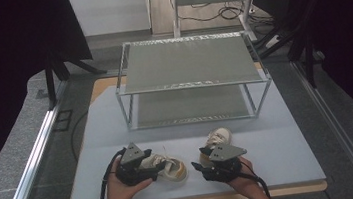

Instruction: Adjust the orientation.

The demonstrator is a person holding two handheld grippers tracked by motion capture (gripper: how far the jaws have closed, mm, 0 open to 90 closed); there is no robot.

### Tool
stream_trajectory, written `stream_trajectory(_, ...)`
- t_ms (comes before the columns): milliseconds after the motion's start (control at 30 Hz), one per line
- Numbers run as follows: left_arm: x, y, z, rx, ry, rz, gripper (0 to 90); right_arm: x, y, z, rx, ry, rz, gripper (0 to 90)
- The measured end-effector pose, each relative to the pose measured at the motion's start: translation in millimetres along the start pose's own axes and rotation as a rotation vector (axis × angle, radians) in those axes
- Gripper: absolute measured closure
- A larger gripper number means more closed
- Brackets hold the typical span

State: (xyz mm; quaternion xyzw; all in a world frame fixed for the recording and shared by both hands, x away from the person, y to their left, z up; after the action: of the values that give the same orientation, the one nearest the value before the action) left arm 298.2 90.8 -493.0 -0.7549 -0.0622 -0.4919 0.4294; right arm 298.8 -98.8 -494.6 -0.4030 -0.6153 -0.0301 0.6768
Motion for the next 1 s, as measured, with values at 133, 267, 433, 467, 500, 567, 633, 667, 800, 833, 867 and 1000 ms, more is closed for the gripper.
stream_trajectory(133,-5.1,13.5,-10.1,-0.014,0.037,0.045,28.1,-2.5,5.1,1.9,-0.015,-0.013,-0.018,39.0)
stream_trajectory(267,-4.8,16.8,-13.2,0.018,0.071,0.048,27.3,-5.7,11.5,4.6,-0.047,-0.047,-0.034,33.4)
stream_trajectory(433,-5.0,15.1,-12.1,0.008,0.068,0.044,27.9,-8.5,16.8,6.5,-0.121,-0.076,-0.022,37.7)
stream_trajectory(467,-5.0,15.0,-11.9,0.005,0.068,0.043,27.9,-8.2,16.0,4.8,-0.13,-0.069,-0.024,41.9)
stream_trajectory(500,-5.0,15.0,-11.8,0.003,0.069,0.043,28.0,-7.7,14.3,1.5,-0.135,-0.038,-0.029,46.9)
stream_trajectory(567,-5.0,15.0,-11.7,0.0,0.069,0.042,28.0,-7.4,12.7,-2.0,-0.119,-0.006,-0.035,50.1)
stream_trajectory(633,-5.2,14.5,-11.6,-0.002,0.07,0.044,28.0,-7.7,11.4,-3.4,-0.113,-0.021,-0.023,52.8)
stream_trajectory(667,-5.4,14.1,-11.4,-0.002,0.071,0.044,28.1,-7.7,10.9,-4.0,-0.112,-0.022,-0.019,54.2)
stream_trajectory(800,-5.2,12.1,-10.5,-0.006,0.067,0.043,28.9,-7.7,8.1,-8.6,-0.105,0.009,-0.017,62.5)
stream_trajectory(833,-4.9,11.8,-10.1,-0.005,0.064,0.039,29.0,-7.9,7.2,-9.7,-0.099,0.017,-0.015,63.8)
stream_trajectory(867,-4.7,11.3,-9.5,-0.003,0.063,0.038,29.0,-7.9,6.5,-10.5,-0.091,0.022,-0.015,64.3)
stream_trajectory(1000,-3.5,8.9,-8.7,0.001,0.059,0.027,29.1,-10.2,4.2,-15.5,-0.102,0.031,0.009,64.4)
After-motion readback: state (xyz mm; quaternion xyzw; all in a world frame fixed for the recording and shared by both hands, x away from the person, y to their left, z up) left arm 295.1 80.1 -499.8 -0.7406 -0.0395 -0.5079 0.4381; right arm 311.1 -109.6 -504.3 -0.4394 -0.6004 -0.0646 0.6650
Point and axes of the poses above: each handheld gripper's, and its own axes: y roughly forward along the jaws, x roughly out of its top, z roughly to its left, the point moved 8 cm from there along y, roughly forward along the jaws, and after that the axes turned 1 degree about -y, right-handed, at the moved point
